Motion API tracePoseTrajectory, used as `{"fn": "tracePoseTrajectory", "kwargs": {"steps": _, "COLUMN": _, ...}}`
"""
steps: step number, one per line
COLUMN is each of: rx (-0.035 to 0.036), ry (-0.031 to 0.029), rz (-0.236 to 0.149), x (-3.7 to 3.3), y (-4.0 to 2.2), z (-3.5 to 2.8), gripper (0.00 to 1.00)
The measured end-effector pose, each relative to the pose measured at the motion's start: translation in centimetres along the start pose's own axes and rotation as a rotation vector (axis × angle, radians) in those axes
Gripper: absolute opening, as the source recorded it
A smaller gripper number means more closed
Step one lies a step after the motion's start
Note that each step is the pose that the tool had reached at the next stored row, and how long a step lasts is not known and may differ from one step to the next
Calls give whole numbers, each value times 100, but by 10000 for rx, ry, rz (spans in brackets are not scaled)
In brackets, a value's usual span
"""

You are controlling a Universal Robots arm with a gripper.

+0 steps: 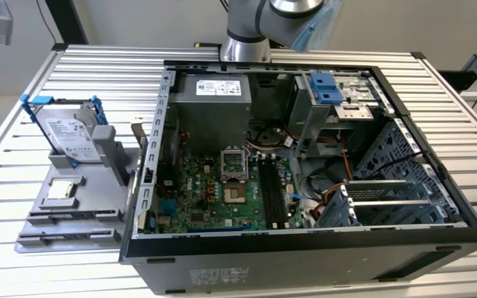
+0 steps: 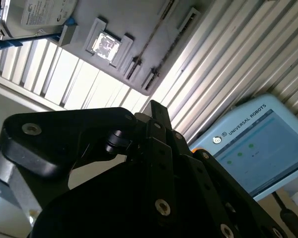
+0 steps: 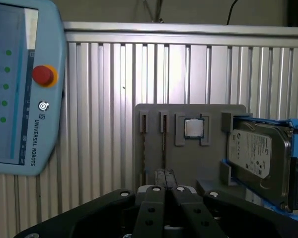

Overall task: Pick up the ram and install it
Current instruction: 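Pick up the ram and move it above insertion slot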

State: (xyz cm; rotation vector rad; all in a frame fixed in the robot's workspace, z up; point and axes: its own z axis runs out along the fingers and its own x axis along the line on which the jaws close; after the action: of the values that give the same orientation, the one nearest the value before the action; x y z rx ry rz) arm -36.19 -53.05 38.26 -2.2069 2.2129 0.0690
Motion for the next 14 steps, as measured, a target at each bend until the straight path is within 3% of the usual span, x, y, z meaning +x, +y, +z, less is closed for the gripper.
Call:
{"fn": "tracePoseTrajectory", "kwargs": {"steps": 7, "rx": -1, "ry": 1, "rz": -2, "x": 0, "y": 0, "z": 14, "gripper": 0}}
{"fn": "tracePoseTrajectory", "kwargs": {"steps": 14, "rx": 1, "ry": 0, "rz": -2, "x": 3, "y": -2, "z": 94, "gripper": 0}}
